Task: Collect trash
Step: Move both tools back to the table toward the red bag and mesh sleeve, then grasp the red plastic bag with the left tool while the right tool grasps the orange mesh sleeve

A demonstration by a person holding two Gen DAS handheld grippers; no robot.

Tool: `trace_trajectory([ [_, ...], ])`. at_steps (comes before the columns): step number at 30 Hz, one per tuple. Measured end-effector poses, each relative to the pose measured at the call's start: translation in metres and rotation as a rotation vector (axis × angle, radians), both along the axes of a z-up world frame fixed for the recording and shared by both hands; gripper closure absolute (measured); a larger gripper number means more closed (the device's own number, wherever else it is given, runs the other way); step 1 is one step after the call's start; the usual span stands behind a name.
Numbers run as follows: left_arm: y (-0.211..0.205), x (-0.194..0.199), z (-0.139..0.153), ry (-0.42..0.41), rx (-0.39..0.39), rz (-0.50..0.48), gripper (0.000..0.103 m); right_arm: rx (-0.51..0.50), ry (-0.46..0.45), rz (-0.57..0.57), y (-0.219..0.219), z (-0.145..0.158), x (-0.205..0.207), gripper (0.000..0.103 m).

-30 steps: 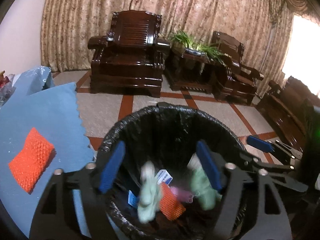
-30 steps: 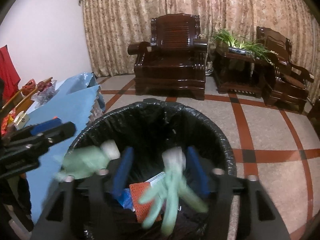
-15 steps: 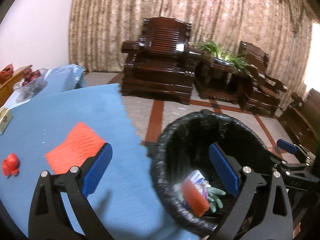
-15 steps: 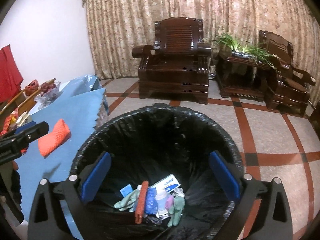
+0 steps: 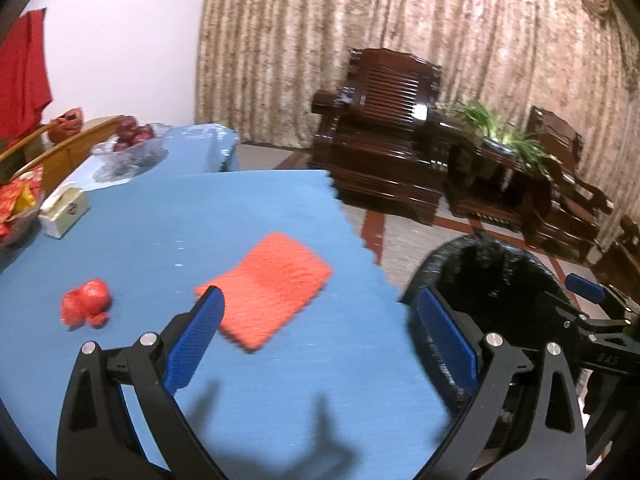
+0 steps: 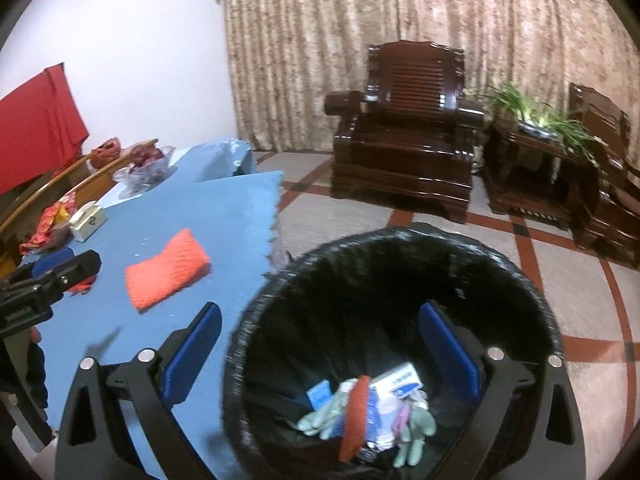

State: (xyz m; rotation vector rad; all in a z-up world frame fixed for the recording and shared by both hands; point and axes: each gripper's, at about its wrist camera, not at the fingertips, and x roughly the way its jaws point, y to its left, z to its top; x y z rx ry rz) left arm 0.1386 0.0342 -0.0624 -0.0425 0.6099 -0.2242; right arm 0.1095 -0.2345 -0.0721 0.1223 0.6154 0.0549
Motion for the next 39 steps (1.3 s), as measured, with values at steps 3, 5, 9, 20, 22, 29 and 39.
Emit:
trace_trajectory([
  [3,0.021,-0.001,0.001,-0.012,0.012,0.044,0.008,0.001,-0.002,0.031,0.017,0.002,0.007,0.006],
  [5,0.04,-0.002,0.001,-0.016,0.019,0.081,0.008,-0.001,-0.002,0.058,0.031,0.002,0.014,0.006],
  [9,0.07,0.0,0.0,-0.014,0.022,0.145,0.008,-0.013,-0.006,0.118,0.059,0.003,0.029,0.006],
  [20,0.138,0.017,-0.015,0.009,0.064,0.272,0.008,-0.022,-0.02,0.249,0.136,0.001,0.076,0.006],
  [22,0.148,0.022,-0.019,0.015,0.07,0.29,0.008,-0.026,-0.015,0.264,0.148,-0.003,0.085,0.006],
  [29,0.186,0.046,-0.042,0.053,0.085,0.349,0.008,-0.039,0.035,0.268,0.174,-0.029,0.121,0.006],
  [39,0.219,0.072,-0.074,0.129,0.07,0.387,0.008,-0.062,0.093,0.232,0.182,-0.058,0.152,0.006],
])
